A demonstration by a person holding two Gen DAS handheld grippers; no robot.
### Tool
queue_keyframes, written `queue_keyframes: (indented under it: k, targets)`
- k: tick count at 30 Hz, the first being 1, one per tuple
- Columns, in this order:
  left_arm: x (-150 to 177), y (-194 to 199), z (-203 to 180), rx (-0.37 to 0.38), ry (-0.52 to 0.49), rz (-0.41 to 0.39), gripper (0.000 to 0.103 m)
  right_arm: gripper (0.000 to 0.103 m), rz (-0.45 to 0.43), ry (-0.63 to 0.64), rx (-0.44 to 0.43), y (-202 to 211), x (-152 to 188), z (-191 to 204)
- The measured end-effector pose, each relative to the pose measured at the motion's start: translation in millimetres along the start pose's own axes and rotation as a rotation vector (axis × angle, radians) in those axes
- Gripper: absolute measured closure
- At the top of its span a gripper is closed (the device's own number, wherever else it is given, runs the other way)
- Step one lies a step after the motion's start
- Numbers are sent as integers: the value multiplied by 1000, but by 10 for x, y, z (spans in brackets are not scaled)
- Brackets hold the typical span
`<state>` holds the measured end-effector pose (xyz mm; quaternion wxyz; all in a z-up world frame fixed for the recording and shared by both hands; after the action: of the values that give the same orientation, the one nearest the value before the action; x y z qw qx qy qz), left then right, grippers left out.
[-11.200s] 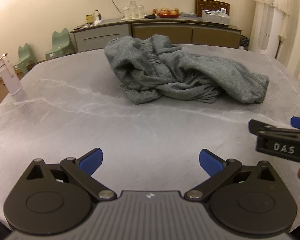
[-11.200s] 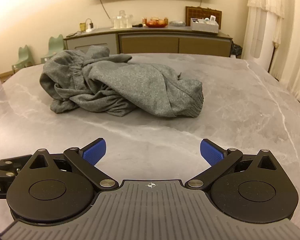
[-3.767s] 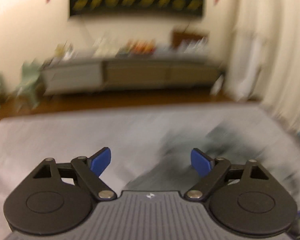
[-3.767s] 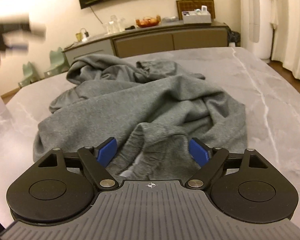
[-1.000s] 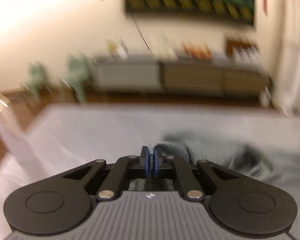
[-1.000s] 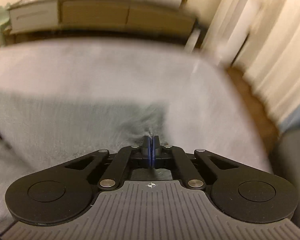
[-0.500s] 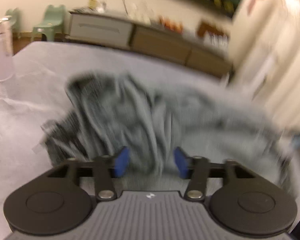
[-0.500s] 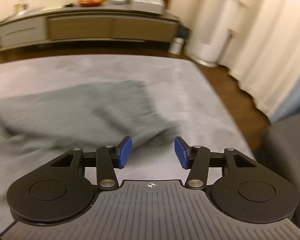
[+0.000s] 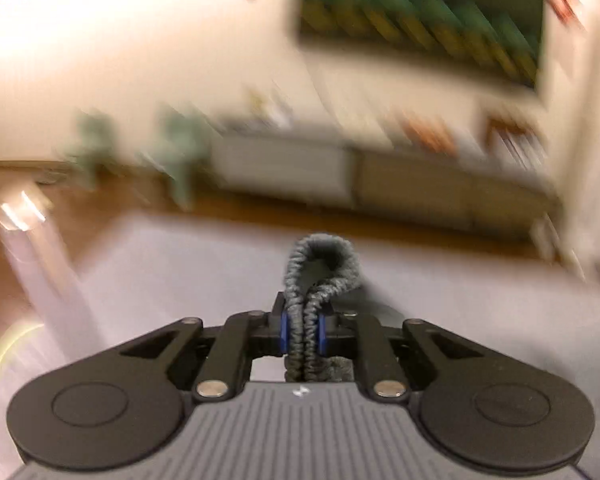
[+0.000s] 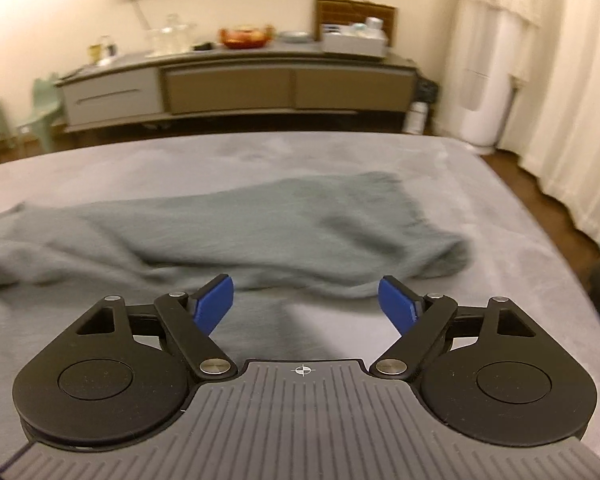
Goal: Fold clothes
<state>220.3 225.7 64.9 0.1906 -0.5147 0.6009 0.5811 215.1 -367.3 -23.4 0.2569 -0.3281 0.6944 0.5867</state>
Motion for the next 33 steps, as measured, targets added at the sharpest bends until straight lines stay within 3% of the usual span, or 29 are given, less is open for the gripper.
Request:
queue_keyframes:
  k: [1,2,4,6,12,13,14,15,16,19,23,25,27,30,32,33]
  targets:
    - [-178,-69,80,-33,57,-19,89,19,4,-14,27,-66,-35,-126]
    - [-254,-218,123,-63,64,13,88,19,9,-29,54,-132,-69,-252]
    - [-185,-513,88,-103,-26,121,87,19,37,-80,87,-300,-143,-482]
    - [4,-648,71,-136,-113,170,87,19,65,-96,73,-509,-211,-580]
    - [243,-723,104,-149,-127,171,89,23,147,24,93,-1173,-402,-448]
    - [193,-671,104,-122,-116,144,89,37,166,34,88,-1258,-431,-437]
    - [143,-618,104,-96,-104,117,89,70,184,45,84,-1342,-460,-426]
    - [96,-559,110,-66,-89,88,89,90,210,57,54,-1383,-453,-413]
    - [56,-479,134,-26,-61,53,89,102,204,90,47,-1393,-466,-372]
    - [-92,-256,207,71,6,-38,89,103,133,188,67,-1277,-556,-298]
    - [-254,156,417,170,102,-141,89,103,-97,53,98,-498,-858,-699]
    - [-351,259,500,180,159,-175,89,103,-208,-19,120,-27,-992,-936]
    - [-508,176,516,143,209,-166,89,103,-269,-94,121,318,-1119,-1179]
    - [-666,-162,428,23,224,-102,89,103,-246,-134,171,348,-1362,-1381]
    - [-637,-428,366,-47,229,-29,89,98,-147,-95,197,-18,-1443,-1294]
    - [-582,-492,373,-31,246,-1,89,93,-73,-80,136,-212,-1371,-1213]
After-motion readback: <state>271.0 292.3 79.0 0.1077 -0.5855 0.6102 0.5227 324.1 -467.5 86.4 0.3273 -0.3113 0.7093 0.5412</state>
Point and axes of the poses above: each gripper's, at about its wrist camera, not at the fingertips, and y roughly against the way its jaws point, z to its left, x to its underside, the point moved 1 cm from there along -y, roughly the way its jaws point, and after that the axes turned 10 degrees about y, right-handed, at the moved point
